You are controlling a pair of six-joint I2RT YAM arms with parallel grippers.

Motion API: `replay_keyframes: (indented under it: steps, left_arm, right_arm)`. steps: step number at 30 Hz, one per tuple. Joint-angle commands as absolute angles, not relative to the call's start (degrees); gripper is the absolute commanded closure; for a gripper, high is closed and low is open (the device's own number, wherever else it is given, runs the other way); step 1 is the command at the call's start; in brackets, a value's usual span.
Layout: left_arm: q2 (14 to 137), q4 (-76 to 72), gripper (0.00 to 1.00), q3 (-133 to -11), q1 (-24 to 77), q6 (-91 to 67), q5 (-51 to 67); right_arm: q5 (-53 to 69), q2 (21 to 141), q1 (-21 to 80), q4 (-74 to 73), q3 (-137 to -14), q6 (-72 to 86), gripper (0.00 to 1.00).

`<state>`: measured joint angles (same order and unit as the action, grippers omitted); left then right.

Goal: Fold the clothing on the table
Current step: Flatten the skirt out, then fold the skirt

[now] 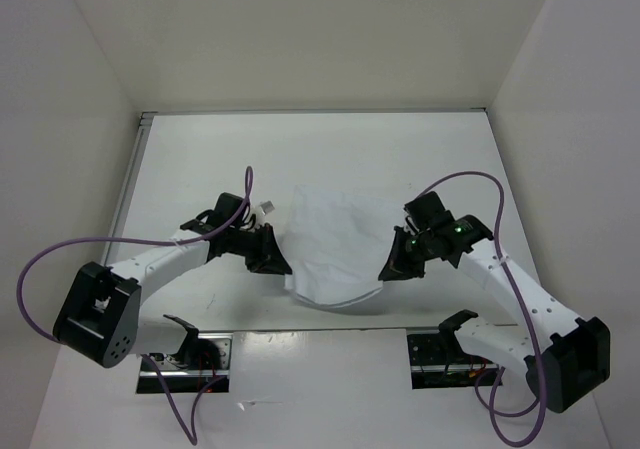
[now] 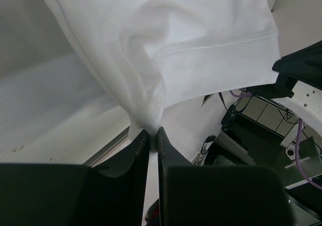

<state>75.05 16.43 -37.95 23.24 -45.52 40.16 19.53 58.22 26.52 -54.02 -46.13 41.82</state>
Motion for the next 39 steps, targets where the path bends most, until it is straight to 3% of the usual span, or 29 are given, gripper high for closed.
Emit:
replay_keyframes:
  steps: [1, 6, 16, 29, 39]
  left_arm:
    - [73.4, 16.4, 0.83, -40.9, 22.7, -47.4, 40.3]
    - [78.5, 14.1, 0.83, -44.7, 20.7, -48.0, 40.9]
    - [91.9, 9.5, 0.86, -51.7, 19.6, -49.2, 41.5]
    - [91.9, 9.5, 0.88, -51.7, 11.3, -49.7, 42.0]
    - [94.5, 9.0, 0.88, -52.3, 10.2, -49.7, 42.5]
  right_arm:
    - [14.4, 56.7, 24.6, -56.9, -51.3, 43.3, 1.0]
    - [13.1, 57.5, 16.4, -55.6, -53.1, 39.8, 1.0]
    - [11.3, 65.4, 12.7, -47.6, -55.0, 37.9, 1.0]
    - [11.3, 71.8, 0.7, -44.3, -59.4, 32.3, 1.0]
    - [17.7, 79.4, 0.2, -37.5, -63.2, 30.5, 0.99]
